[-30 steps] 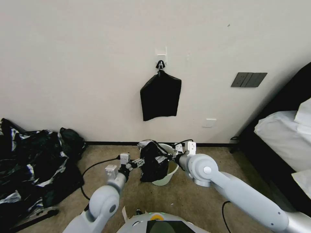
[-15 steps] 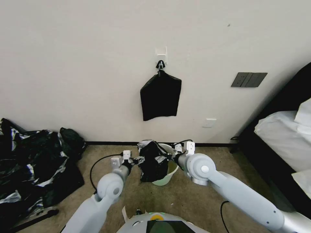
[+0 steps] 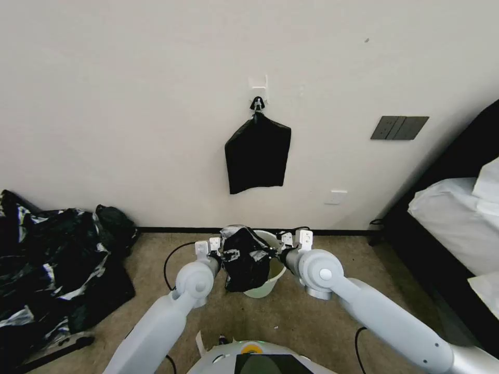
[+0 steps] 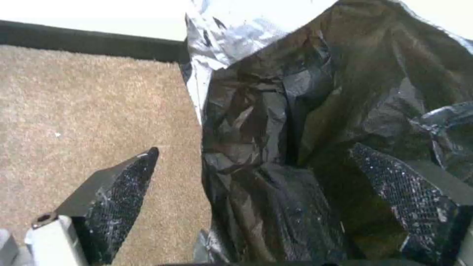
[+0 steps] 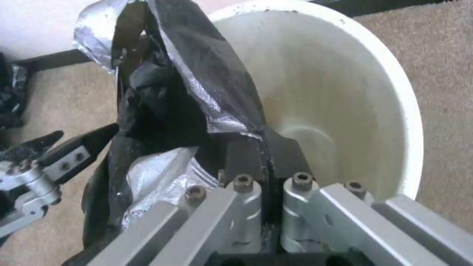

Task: Place a trash bag onto the trash bin.

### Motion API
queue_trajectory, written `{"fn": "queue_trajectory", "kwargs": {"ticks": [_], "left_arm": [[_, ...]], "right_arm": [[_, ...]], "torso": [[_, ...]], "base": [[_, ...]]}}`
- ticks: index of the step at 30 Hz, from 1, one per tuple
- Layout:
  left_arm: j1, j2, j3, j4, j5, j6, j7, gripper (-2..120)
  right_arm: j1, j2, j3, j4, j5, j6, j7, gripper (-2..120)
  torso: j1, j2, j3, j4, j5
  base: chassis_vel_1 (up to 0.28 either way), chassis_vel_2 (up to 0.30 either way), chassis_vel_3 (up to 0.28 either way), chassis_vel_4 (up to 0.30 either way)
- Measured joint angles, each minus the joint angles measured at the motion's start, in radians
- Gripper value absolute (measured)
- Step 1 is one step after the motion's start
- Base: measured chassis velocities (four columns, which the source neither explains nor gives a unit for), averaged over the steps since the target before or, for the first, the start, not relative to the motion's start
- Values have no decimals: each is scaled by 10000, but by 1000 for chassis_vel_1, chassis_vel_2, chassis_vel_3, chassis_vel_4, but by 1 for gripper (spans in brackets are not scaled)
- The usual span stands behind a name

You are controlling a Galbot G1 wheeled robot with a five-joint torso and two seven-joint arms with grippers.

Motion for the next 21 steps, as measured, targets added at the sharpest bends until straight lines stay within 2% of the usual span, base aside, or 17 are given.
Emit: {"fn": "queue_trajectory", "kwargs": {"ticks": [2,7,21], "left_arm": [[-270,-78,125,122,-514,116,-400,100],[-660,-154,376,323,-1004,200,-807,100],[-1027,-79,826,744,-1629,356,-1488,99]], "right_arm": [[-86,14,25,37,-42,16,-28,0],[-227,85,92,60,-118,46,-37,0],[-369,64,168,32,-433,53,-261,0]], "torso": [[0,1,0,-2,0],[-1,1,0,-1,-1],[0,0,-1,-1,-1]], "base": [[0,0,0,0],[0,0,0,0],[0,0,0,0]]}}
